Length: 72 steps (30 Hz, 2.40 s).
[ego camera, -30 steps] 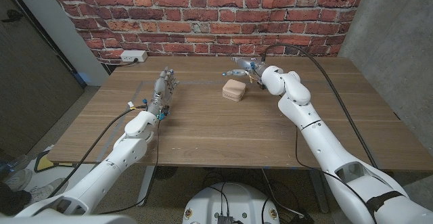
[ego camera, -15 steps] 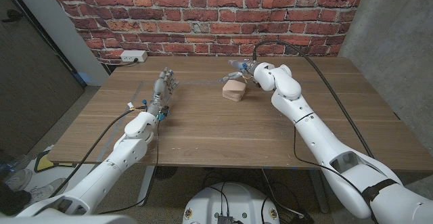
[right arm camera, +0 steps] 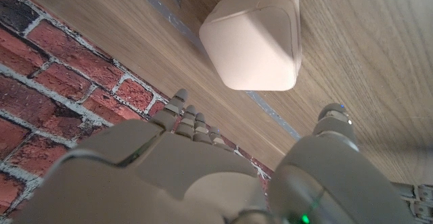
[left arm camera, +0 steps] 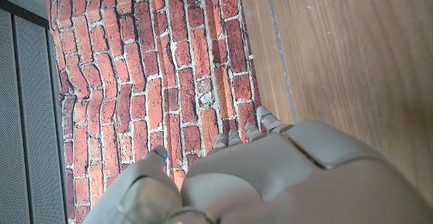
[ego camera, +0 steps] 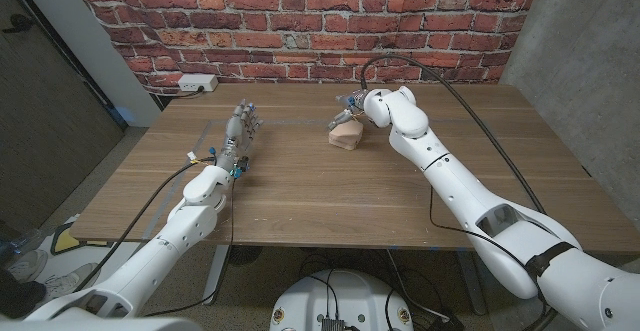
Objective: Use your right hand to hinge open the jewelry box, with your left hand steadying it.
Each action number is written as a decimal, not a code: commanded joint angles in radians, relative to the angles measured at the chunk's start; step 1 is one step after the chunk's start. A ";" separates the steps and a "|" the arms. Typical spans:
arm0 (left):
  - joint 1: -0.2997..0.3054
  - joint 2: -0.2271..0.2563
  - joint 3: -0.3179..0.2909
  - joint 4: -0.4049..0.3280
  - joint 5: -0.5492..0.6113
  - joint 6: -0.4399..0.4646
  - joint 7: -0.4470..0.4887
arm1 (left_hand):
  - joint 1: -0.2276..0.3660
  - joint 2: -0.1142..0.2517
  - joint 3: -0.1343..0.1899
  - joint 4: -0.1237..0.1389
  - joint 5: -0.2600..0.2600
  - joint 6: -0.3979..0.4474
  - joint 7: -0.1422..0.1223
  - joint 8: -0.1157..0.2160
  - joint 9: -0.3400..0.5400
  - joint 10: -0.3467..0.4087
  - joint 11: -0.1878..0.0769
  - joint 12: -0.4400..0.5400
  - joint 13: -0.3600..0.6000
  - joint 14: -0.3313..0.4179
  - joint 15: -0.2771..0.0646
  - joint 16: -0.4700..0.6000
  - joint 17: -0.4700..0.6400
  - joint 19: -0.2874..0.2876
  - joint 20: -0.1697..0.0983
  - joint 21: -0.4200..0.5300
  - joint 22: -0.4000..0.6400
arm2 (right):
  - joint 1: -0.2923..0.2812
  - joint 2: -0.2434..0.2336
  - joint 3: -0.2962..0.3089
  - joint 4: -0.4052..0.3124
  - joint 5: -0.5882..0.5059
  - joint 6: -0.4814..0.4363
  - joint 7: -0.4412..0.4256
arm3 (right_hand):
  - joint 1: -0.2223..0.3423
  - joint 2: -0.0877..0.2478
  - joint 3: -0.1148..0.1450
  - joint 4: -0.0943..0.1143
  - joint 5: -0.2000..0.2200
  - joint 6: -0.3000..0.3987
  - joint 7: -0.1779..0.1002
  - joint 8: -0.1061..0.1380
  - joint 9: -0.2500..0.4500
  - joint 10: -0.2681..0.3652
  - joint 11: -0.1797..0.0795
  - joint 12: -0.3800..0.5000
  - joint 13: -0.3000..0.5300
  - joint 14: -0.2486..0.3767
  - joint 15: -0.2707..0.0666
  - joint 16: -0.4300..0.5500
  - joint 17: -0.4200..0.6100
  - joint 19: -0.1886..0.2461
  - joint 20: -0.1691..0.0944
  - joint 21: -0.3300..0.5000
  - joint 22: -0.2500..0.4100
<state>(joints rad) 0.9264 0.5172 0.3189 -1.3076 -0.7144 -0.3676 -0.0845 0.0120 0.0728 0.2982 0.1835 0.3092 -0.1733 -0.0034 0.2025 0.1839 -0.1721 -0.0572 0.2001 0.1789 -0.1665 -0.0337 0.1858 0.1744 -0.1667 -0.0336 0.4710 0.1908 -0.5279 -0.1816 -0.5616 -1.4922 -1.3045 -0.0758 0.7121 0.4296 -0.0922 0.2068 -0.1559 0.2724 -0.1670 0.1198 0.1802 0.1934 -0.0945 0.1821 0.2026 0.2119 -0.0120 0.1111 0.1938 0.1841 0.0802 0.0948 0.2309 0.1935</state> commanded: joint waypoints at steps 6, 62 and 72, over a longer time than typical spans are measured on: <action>0.002 -0.005 -0.008 0.017 -0.006 -0.005 -0.003 | 0.006 0.087 -0.003 -0.003 0.007 -0.141 0.002 -0.005 0.003 -0.122 0.002 0.005 0.003 -0.130 -0.008 0.001 0.003 -0.069 -0.011 0.006 0.002 | 0.092 0.019 -0.085 0.119 -0.056 -0.034 0.106 | 0.054 0.012 0.001 0.004 0.021 -0.091 -0.033 0.012 0.006 -0.003 0.029 0.014 0.007 0.039 0.020 0.009 0.003 0.056 0.053 0.020 0.002; -0.016 -0.022 -0.006 0.048 -0.012 -0.007 -0.016 | 0.005 0.089 -0.005 -0.002 0.012 -0.125 -0.003 -0.006 0.003 -0.106 0.011 0.004 0.003 -0.114 0.003 0.000 0.003 -0.055 0.002 0.007 0.003 | 0.292 0.085 -0.311 0.402 -0.121 -0.071 0.265 | 0.248 0.067 -0.004 0.010 0.014 -0.090 -0.338 0.049 0.016 -0.082 0.036 0.022 0.006 0.186 0.042 0.026 -0.001 0.274 0.099 0.036 -0.003; -0.011 -0.019 -0.007 0.035 -0.008 -0.012 -0.011 | 0.006 0.087 -0.006 -0.003 0.013 -0.124 -0.009 -0.006 0.003 -0.106 0.013 0.003 0.003 -0.113 0.003 0.000 0.003 -0.056 0.004 0.005 0.002 | 0.308 0.092 -0.319 0.431 -0.094 -0.075 0.295 | 0.322 0.108 0.015 0.012 -0.003 -0.022 -0.339 0.066 0.022 0.056 0.035 0.074 0.016 0.333 -0.053 0.046 0.013 0.390 -0.004 0.064 0.002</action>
<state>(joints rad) 0.9122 0.4955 0.3108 -1.2613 -0.7312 -0.3782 -0.0999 0.0120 0.0729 0.2940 0.1792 0.3144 -0.1695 -0.0073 0.2025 0.1838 -0.1706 -0.0481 0.2001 0.1788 -0.1701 -0.0302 0.1858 0.1744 -0.1667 -0.0335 0.4710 0.1909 -0.2731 -0.1051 -0.8291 -1.1546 -1.4215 -0.1445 0.9839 0.7295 0.0016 0.2089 -0.1459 0.2748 -0.1735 -0.2058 0.2414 0.2119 -0.0578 0.2139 0.2665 0.2214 0.2884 0.0926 0.2347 0.1862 0.4309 0.1371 0.2791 0.1887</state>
